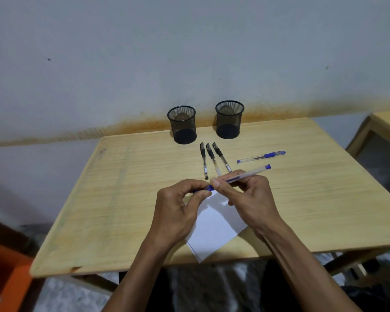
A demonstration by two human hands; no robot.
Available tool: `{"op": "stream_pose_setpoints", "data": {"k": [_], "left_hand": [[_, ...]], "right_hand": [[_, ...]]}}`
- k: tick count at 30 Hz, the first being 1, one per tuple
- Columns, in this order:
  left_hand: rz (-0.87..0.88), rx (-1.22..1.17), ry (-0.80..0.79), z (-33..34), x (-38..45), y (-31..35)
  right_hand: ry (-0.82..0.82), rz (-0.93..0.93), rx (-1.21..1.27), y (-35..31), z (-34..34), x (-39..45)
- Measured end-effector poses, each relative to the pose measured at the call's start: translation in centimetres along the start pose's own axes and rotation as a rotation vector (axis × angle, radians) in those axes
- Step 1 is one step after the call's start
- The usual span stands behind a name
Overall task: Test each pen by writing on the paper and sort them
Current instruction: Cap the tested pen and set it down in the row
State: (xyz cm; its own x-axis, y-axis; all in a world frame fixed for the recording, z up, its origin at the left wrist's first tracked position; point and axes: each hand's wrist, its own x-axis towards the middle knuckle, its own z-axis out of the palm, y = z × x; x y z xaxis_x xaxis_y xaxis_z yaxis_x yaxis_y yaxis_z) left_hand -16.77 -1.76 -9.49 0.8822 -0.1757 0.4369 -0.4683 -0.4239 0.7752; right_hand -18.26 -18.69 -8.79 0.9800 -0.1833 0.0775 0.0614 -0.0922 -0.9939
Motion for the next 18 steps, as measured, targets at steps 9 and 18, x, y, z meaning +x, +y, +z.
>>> {"op": "stream_pose_setpoints", "data": {"k": [9, 18], "left_hand": [[-0.072, 0.004, -0.122, -1.2, 1.2, -1.0], [-0.088, -0.032, -0.118, -1.6, 3.9, -1.0]], "right_hand": [[-0.009, -0.073, -0.143, -1.1, -3.9, 1.0], [-0.109, -0.307, -0.816, -1.6, -2.2, 2.1]]}}
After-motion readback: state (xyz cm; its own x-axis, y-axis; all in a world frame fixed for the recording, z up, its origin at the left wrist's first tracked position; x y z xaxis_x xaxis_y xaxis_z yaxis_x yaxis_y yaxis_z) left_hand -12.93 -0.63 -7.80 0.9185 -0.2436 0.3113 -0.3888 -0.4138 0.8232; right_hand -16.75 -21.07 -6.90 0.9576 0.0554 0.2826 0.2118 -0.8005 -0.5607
